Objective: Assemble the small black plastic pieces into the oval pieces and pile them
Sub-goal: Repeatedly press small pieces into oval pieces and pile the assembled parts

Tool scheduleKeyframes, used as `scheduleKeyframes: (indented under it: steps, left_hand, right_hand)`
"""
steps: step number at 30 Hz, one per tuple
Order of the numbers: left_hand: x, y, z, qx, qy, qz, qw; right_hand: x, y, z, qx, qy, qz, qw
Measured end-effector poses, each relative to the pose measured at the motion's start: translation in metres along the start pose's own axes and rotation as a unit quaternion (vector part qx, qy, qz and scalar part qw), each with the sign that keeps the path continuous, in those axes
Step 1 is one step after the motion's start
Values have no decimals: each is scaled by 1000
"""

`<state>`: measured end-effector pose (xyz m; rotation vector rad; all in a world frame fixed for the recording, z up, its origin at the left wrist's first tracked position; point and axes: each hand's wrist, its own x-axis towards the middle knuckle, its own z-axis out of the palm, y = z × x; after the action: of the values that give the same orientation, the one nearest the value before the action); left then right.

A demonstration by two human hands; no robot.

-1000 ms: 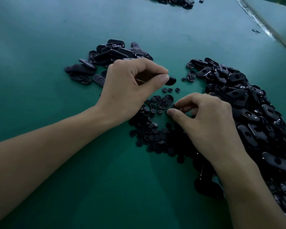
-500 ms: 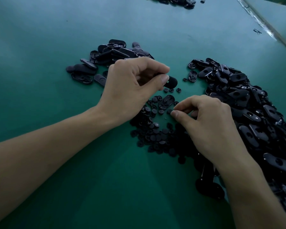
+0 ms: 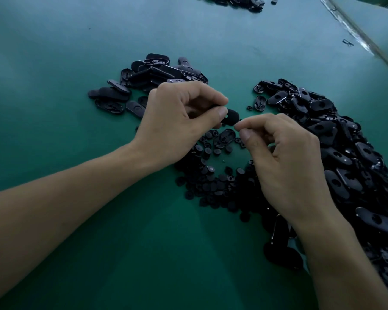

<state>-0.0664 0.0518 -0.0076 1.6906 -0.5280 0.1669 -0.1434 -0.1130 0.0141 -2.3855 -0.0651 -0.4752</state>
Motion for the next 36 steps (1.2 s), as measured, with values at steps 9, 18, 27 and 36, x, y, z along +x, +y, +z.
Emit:
scheduleKeyframes:
  steps: [9, 18, 27, 36]
  left_hand:
    - [0, -1, -1, -5, -8, -3, 1000]
    - [0, -1, -1, 2, -22, -4, 1000]
    - [0, 1, 0, 21, -39, 1, 999]
    - [-2, 1, 0, 1, -64, -4, 998]
  right_hand:
    - [0, -2, -1, 57, 65, -4, 996]
    - [1, -4, 0, 164, 58, 27, 984]
    - [1, -5, 3, 158, 46, 18, 986]
    - [0, -5, 7, 142, 63, 40, 987]
